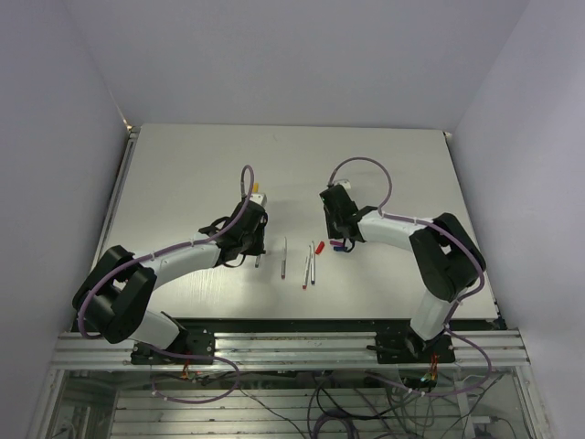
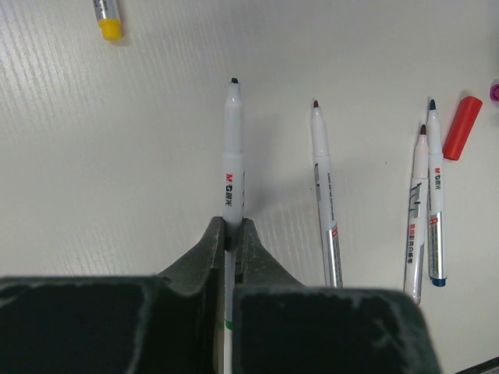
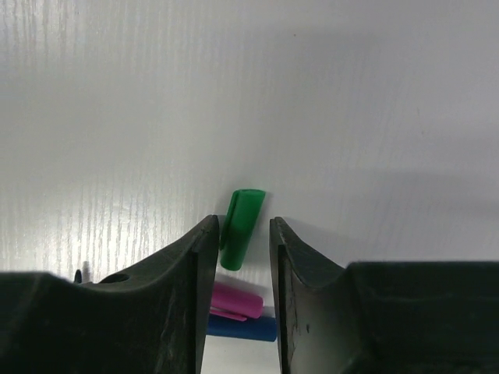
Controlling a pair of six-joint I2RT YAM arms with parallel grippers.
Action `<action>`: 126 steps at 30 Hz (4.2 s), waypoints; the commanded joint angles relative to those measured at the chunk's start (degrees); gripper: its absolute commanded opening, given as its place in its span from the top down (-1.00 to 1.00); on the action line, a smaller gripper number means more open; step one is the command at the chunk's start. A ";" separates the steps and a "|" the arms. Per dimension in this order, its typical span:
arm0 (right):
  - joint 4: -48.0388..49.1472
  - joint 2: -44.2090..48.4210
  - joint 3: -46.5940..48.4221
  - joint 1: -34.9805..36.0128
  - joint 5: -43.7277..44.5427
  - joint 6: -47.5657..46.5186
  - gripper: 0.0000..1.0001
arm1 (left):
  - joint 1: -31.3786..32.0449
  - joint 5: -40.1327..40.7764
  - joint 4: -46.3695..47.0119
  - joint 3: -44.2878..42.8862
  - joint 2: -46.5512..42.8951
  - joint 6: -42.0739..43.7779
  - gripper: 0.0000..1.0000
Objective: Insert the pens into the pen caps
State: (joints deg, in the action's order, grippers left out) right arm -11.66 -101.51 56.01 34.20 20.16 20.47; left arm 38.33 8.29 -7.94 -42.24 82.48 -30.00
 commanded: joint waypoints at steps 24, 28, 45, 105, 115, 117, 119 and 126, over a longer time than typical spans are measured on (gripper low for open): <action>-1.64 -4.56 -4.39 -0.69 -3.52 5.98 0.46 | -0.40 -0.71 1.00 -0.15 0.08 0.29 0.86; -1.35 -4.95 -4.96 -1.05 -4.14 6.40 0.58 | -0.37 -0.65 1.09 -0.12 0.05 0.28 0.86; 3.50 4.23 -2.40 -2.17 -3.24 2.83 1.00 | -0.36 -0.89 4.23 -2.43 -0.84 2.62 0.86; 75.16 32.06 -25.77 -2.20 -17.86 12.33 1.00 | 9.39 -18.52 45.76 -2.54 -3.50 3.50 0.86; 74.17 32.17 -25.96 -2.20 -18.13 11.35 1.00 | 9.31 -18.37 45.87 -2.25 -3.96 3.46 0.86; 73.90 32.32 -26.07 -2.20 -18.12 10.95 1.00 | 9.35 -18.36 45.76 -2.31 -3.99 3.50 0.86; 73.70 32.40 -26.19 -2.20 -17.98 10.70 1.00 | 9.36 -18.35 45.74 -2.37 -4.00 3.62 0.86; 73.32 32.43 -26.46 -2.15 -18.14 10.65 1.00 | 9.31 -18.70 46.18 -2.41 -3.85 3.24 0.86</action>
State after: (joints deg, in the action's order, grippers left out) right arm 61.28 -69.25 30.28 32.18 2.31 32.10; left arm 47.37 -8.82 34.94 -45.12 80.12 -26.37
